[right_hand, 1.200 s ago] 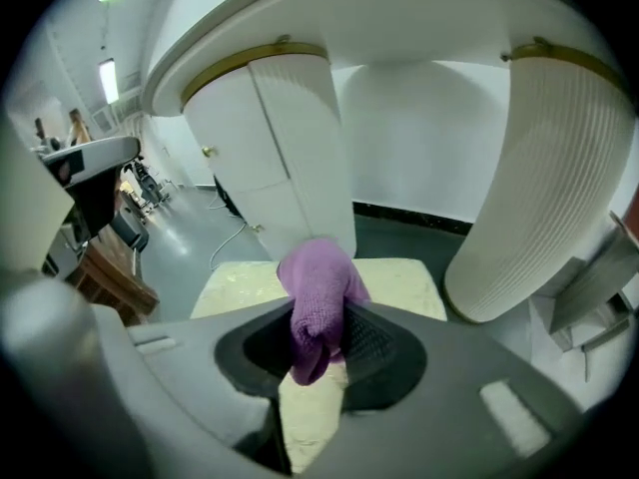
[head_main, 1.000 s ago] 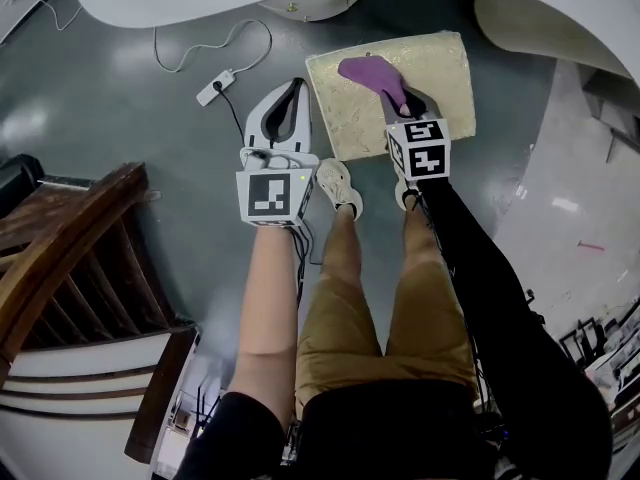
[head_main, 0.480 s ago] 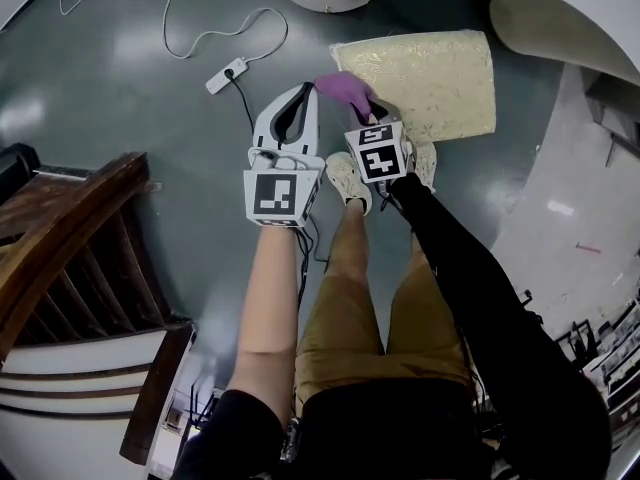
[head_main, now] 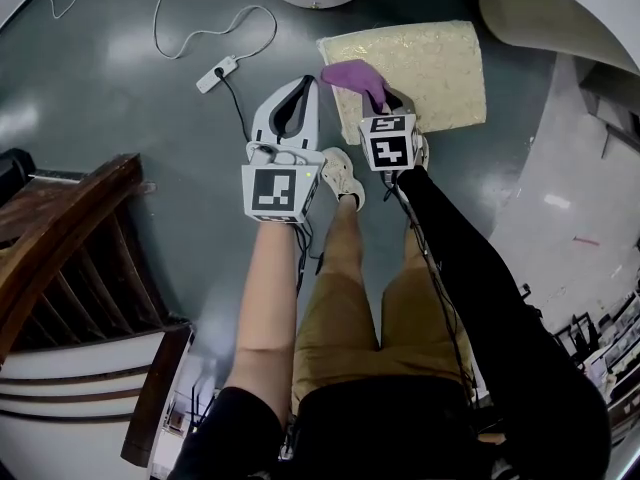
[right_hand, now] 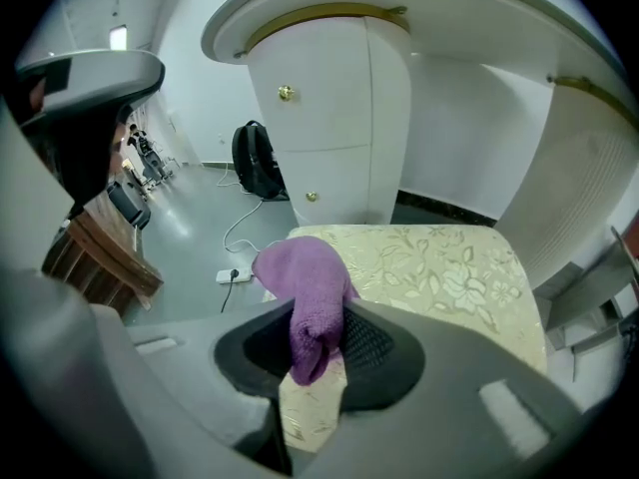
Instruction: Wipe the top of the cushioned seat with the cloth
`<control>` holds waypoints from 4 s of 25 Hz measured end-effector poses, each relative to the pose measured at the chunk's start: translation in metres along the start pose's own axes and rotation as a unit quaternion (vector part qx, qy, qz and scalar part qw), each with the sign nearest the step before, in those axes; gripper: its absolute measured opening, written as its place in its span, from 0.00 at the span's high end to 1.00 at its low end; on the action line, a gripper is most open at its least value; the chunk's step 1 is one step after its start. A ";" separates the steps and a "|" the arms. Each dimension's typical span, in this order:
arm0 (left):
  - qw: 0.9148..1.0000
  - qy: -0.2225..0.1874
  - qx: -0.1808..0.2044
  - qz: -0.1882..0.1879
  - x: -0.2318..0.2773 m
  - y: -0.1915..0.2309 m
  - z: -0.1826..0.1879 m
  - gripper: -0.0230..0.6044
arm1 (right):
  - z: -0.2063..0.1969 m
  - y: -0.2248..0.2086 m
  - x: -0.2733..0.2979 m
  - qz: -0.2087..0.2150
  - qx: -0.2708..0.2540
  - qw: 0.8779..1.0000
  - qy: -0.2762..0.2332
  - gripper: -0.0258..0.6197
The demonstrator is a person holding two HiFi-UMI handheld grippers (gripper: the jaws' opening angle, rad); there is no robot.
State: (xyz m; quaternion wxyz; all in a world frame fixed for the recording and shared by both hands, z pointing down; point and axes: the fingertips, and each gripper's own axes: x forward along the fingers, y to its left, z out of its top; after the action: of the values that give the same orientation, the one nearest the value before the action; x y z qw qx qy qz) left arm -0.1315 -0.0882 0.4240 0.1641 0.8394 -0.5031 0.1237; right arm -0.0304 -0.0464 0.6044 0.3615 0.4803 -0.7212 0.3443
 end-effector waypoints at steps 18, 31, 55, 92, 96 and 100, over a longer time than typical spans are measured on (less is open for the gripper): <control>1.000 -0.002 0.018 -0.012 0.053 -0.083 0.017 0.95 | -0.004 -0.204 -0.028 -0.099 0.032 0.995 -0.007 0.83; 1.000 0.003 0.029 0.006 0.085 -0.124 0.018 0.95 | -0.030 -0.318 -0.043 -0.164 0.084 0.982 0.043 0.83; 0.999 -0.002 0.026 0.024 -0.010 -0.039 0.006 0.95 | -0.012 -0.044 -0.049 -0.003 0.021 0.999 -0.041 0.83; 1.000 0.006 0.014 -0.002 0.019 -0.092 0.005 0.95 | -0.039 -0.157 -0.039 -0.060 0.047 0.997 0.021 0.83; 1.000 0.010 0.015 0.005 0.037 -0.111 0.008 0.95 | -0.037 -0.202 -0.047 -0.067 0.057 0.996 0.016 0.83; 1.000 0.017 0.016 0.011 0.052 -0.124 0.006 0.95 | -0.039 -0.242 -0.051 -0.069 0.096 0.993 0.010 0.83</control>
State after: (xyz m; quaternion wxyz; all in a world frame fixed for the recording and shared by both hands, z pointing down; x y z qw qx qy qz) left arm 0.0027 -0.0776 0.4196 0.1573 0.8343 -0.5073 0.1475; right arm 0.2191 -0.0640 0.6165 0.3438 0.5583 -0.6459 0.3910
